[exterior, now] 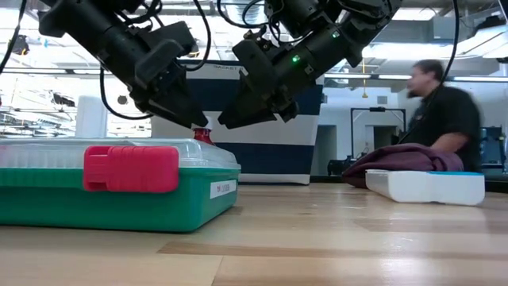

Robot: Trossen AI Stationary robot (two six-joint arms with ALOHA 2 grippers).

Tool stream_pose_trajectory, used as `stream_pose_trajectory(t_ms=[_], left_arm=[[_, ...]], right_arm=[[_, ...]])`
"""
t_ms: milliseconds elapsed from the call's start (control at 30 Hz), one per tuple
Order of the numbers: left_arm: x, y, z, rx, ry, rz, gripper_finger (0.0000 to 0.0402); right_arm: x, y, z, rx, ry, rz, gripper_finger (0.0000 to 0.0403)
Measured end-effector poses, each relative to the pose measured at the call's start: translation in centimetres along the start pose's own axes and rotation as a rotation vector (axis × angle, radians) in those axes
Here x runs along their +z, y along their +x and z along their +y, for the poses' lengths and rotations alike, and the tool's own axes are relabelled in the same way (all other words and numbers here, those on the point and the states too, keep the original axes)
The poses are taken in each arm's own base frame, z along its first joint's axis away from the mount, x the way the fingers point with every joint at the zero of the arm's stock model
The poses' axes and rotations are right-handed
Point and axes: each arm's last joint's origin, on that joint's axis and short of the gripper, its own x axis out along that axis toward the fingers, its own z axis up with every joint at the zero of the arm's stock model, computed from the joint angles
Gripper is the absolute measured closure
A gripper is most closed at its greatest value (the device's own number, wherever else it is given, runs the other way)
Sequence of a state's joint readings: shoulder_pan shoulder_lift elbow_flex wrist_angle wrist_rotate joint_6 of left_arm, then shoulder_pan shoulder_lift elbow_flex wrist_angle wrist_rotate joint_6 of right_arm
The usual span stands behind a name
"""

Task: Pick & place medical supplies in basket/bin
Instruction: Put the orange bottle into the blue bin

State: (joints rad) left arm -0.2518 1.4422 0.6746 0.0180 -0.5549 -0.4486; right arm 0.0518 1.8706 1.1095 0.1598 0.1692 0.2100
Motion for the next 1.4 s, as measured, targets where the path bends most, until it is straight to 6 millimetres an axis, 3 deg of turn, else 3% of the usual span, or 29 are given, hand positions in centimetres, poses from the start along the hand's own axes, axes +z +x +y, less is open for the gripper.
stream_pose_trajectory(t_ms=[600,1000,1200,1400], left_arm=[[0.3,0.5,0.6,-0.021,-0.015,0.020,0.0197],[0.4,0.5,0.7,-0.019,0.016,0.014,0.0297],[1.4,0.1,-0.4,-0.075,0.024,-0.109,0.0296],[4.1,-0.9,-1.6,-0.013,0.140,-0.265,0.0290]], right_arm=[[0.0,0.0,0.0,0.000,0.001,-0.002,0.0282],[0.1,-0.2,0.0,0.010,-0.031,0.007,0.0282],[1.4,-3.8,-0.3,-0.003,-0.040,0.078,0.0282],[2.1,-10.1,0.6,0.009,-0.095,0.200,0.0282]])
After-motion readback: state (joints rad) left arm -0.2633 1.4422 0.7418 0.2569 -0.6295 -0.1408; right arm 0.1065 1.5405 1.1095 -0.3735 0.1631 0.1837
